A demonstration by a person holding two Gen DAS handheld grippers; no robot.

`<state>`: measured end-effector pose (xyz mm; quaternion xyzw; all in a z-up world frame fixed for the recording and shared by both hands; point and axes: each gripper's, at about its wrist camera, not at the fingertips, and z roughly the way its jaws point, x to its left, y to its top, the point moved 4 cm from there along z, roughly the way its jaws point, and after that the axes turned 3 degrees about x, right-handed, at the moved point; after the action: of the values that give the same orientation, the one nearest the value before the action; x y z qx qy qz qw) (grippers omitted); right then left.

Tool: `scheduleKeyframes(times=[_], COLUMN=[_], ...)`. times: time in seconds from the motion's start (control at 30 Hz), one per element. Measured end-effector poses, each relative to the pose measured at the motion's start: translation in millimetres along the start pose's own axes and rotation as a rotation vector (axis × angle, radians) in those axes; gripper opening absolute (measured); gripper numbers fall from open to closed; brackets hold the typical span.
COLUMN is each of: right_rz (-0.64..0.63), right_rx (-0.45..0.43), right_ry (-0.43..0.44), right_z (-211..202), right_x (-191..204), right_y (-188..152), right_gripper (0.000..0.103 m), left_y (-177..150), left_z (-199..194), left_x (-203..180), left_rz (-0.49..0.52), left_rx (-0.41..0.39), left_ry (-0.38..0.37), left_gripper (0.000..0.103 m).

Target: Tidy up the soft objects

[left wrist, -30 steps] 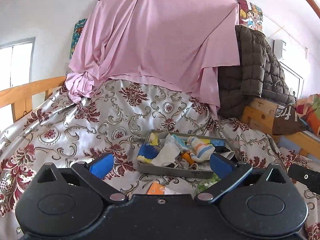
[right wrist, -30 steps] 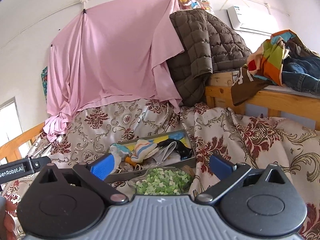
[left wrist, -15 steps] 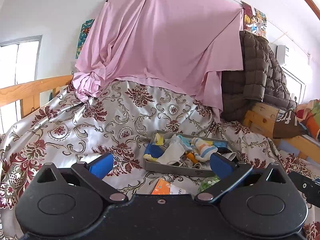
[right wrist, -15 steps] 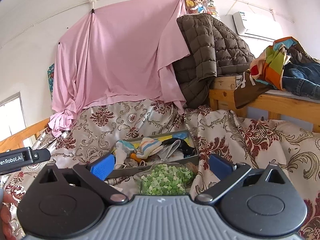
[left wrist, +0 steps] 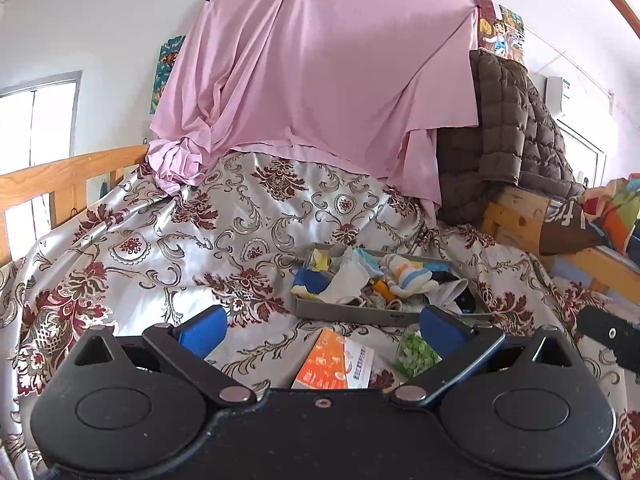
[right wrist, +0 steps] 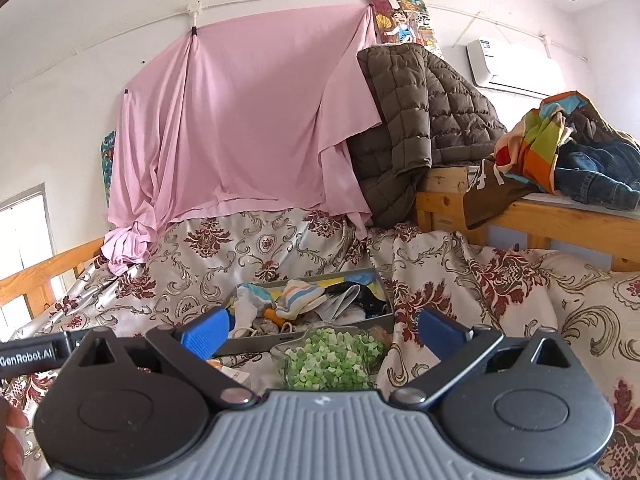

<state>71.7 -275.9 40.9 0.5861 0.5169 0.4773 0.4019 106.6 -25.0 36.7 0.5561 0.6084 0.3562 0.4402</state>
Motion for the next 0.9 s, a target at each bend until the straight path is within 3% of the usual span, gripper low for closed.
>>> scheduleKeyframes(times=[0.9], right_rz=[-0.062], right_rx=[0.025], right_ry=[0.009], right_z=[-43], right_x=[18], right_y=[-24], right_gripper=[0.103], left_y=[-32], left_z=[-52], left_x=[17], left_rz=[0.034], left_rx=[0.003], left_ry=[0.041], left_gripper=[0.102])
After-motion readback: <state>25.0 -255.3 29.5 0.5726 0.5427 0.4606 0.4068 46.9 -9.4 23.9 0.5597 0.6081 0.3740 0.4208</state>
